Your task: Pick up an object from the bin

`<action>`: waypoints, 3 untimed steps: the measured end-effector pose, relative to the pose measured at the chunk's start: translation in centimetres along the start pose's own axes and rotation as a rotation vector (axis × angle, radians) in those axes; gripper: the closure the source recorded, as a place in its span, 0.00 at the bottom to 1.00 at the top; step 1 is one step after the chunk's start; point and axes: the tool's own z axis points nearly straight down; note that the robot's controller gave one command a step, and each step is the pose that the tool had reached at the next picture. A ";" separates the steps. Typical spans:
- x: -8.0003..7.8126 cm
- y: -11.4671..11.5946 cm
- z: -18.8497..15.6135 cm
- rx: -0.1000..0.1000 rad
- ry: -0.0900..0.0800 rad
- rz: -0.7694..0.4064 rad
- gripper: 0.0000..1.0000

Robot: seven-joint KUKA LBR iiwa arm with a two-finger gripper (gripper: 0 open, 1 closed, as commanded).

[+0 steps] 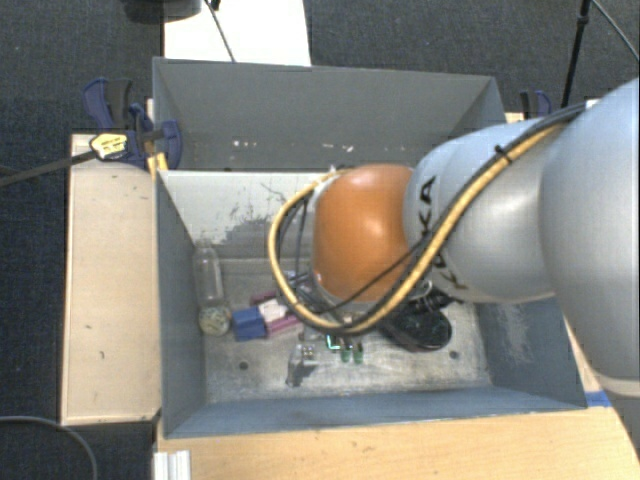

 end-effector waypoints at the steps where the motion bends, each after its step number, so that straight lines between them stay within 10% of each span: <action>1: -6.0 1.4 7.5 -0.003 -0.010 0.011 0.00; 2: -5.8 1.5 7.0 -0.004 -0.009 0.015 1.00; 3: -1.6 -1.8 -11.8 -0.002 -0.014 -0.087 1.00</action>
Offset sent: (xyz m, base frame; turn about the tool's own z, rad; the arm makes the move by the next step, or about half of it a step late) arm 0.0571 0.0136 -0.0722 0.0085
